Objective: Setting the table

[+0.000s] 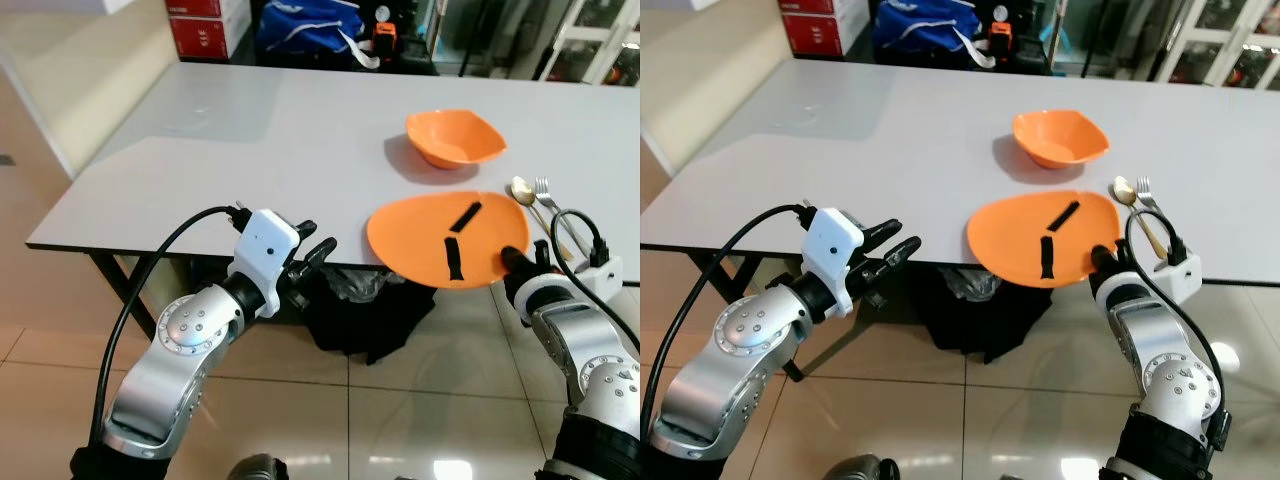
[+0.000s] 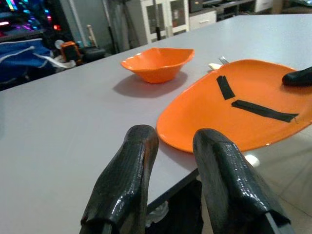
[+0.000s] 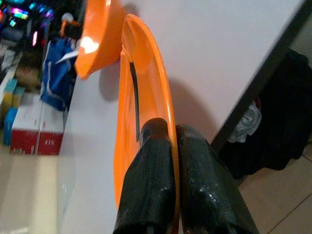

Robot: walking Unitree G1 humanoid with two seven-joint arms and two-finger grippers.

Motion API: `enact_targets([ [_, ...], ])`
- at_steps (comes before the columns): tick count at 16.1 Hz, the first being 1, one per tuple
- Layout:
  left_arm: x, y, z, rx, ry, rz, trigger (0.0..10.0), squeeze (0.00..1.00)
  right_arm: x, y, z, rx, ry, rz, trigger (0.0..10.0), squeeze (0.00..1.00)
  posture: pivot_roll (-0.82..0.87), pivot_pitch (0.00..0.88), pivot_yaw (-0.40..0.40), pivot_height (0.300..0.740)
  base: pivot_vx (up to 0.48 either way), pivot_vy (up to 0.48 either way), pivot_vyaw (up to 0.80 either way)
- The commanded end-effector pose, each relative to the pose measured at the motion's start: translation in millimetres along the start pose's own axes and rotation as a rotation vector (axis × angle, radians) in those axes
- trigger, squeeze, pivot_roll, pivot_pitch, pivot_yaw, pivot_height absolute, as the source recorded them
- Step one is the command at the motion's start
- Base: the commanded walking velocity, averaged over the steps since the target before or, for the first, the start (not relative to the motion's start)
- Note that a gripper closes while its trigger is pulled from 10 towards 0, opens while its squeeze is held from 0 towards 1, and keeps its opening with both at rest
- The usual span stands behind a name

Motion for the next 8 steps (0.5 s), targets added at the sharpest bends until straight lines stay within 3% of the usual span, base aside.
enact_targets([
  [1, 2.6, 0.7, 5.5, -0.033, -0.007, -0.002, 10.0, 0.00, 11.8, -3.0, -11.5, 0.029, -0.027, 0.043, 10.0, 0.00, 0.04, 0.081, -0.008, 0.740, 0.000, 0.000, 0.00],
  [4, 3.2, -0.6, 20.9, -0.106, 0.013, -0.008, 10.0, 0.00, 19.9, -22.7, -12.2, -0.007, -0.078, 0.068, 10.0, 0.00, 0.05, 0.083, -0.002, 0.740, 0.000, 0.000, 0.00],
  [8, 2.2, -1.7, 24.4, -0.123, 0.011, -0.019, 10.0, 0.00, 25.8, -39.3, -14.6, -0.024, -0.093, 0.088, 10.0, 0.00, 0.05, 0.088, 0.007, 0.740, 0.000, 0.000, 0.00],
])
Point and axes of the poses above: a point about 5 cm out from each wrist's last joint towards the gripper, its own y axis pointing back from the gripper into the wrist, its own x axis along the axis of the wrist's last joint, z = x × y, the point moved 4 cm from there along -y, pointing out of the wrist towards the gripper, and after that the axes turned 8 degrees about y, right-handed, at the moved point
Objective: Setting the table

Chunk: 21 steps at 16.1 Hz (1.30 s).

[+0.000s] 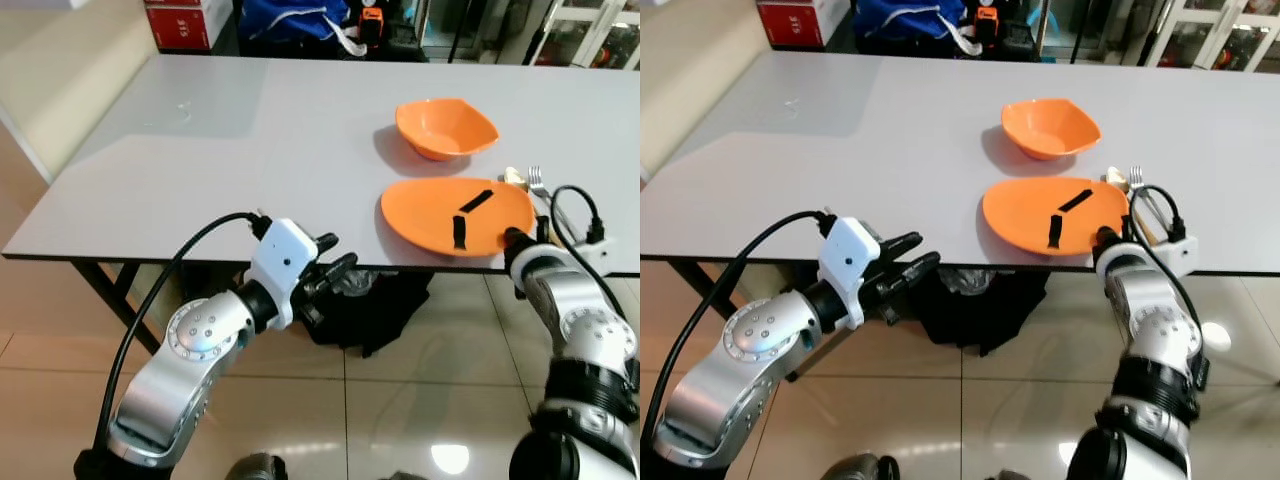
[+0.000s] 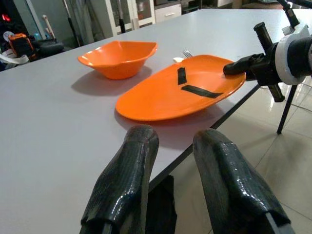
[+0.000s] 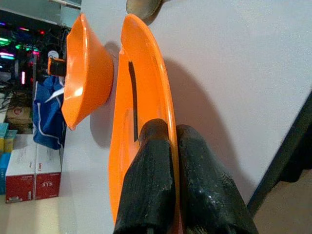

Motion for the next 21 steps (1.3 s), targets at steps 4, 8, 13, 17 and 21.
enact_targets([
  [4, 3.4, -1.5, 4.5, -0.029, -0.008, -0.007, 10.0, 0.00, 1.6, -18.3, -9.8, 0.014, 0.022, 0.011, 10.0, 0.00, 0.06, 0.090, 0.008, 0.740, 0.000, 0.000, 0.00],
  [8, 3.3, -0.7, 6.6, -0.040, -0.005, -0.017, 10.0, 0.00, -7.5, -34.6, -40.7, 0.057, 0.075, 0.004, 10.0, 0.00, 0.07, 0.096, 0.003, 0.740, 0.000, 0.000, 0.00],
  [13, 3.2, 2.3, 7.2, -0.029, -0.008, -0.023, 10.0, 0.00, -13.3, -43.6, -45.0, 0.048, 0.101, 0.017, 10.0, 0.00, 0.09, 0.099, -0.012, 0.740, 0.000, 0.000, 0.00],
  [17, 3.3, 3.2, 8.2, -0.022, -0.009, -0.025, 10.0, 0.00, -15.8, -46.2, -43.3, 0.030, 0.151, 0.024, 10.0, 1.00, 0.10, 0.098, -0.023, 0.740, 0.000, 0.000, 0.00],
  [21, 2.6, 3.8, 8.4, -0.017, -0.004, -0.028, 10.0, 0.00, -7.8, -46.1, -38.6, 0.009, 0.306, 0.056, 10.0, 1.00, 0.09, 0.101, -0.024, 0.740, 0.000, 0.000, 0.00],
])
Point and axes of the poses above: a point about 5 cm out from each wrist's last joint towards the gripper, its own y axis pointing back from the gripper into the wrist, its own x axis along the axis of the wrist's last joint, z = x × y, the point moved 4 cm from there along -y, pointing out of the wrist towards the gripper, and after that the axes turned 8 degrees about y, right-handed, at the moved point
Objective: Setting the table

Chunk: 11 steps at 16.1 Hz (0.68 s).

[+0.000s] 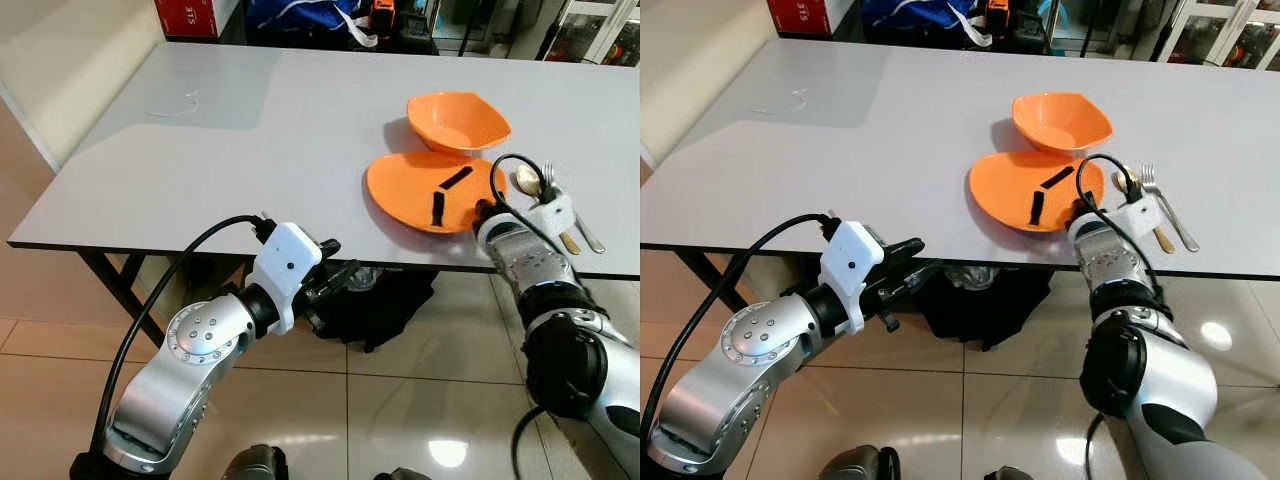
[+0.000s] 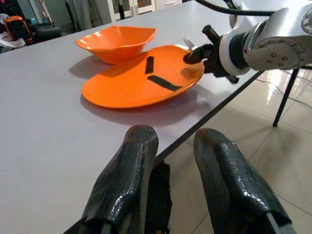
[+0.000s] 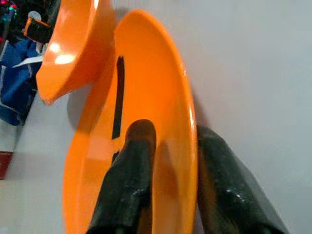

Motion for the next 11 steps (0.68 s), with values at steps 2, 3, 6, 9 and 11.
enact_targets([
  [2, 2.9, 0.4, 3.3, -0.005, -0.008, 0.007, 10.0, 0.00, 12.8, -0.3, -2.1, 0.005, 0.136, 0.042, 10.0, 1.00, 0.09, 0.101, -0.023, 0.740, 0.000, 0.000, 0.00],
  [3, 2.9, -0.1, 2.8, -0.003, -0.008, 0.007, 10.0, 0.00, 13.6, -0.2, -1.0, 0.003, 0.197, 0.048, 10.0, 1.00, 0.09, 0.101, -0.023, 0.740, 0.000, 0.000, 0.00],
  [6, 3.3, -2.0, -2.4, 0.024, -0.008, 0.008, 10.0, 0.00, 10.8, -0.1, 0.0, 0.016, 0.387, 0.058, 10.0, 1.00, 0.09, 0.098, -0.024, 0.740, 0.000, 0.000, 0.00],
  [9, 2.2, -1.5, -21.6, 0.175, -0.078, -0.004, 10.0, 0.00, 28.5, 3.5, -7.0, 0.021, 0.659, 0.215, 10.0, 0.00, 0.09, 0.086, -0.043, 0.740, 0.000, 0.000, 0.00],
  [11, 8.3, 4.4, -42.1, 0.338, -0.079, 0.039, 10.0, 0.00, 45.2, 16.3, -32.5, 0.144, 0.657, 0.392, 10.0, 0.00, 0.09, 0.081, -0.057, 0.740, 0.000, 0.000, 0.00],
])
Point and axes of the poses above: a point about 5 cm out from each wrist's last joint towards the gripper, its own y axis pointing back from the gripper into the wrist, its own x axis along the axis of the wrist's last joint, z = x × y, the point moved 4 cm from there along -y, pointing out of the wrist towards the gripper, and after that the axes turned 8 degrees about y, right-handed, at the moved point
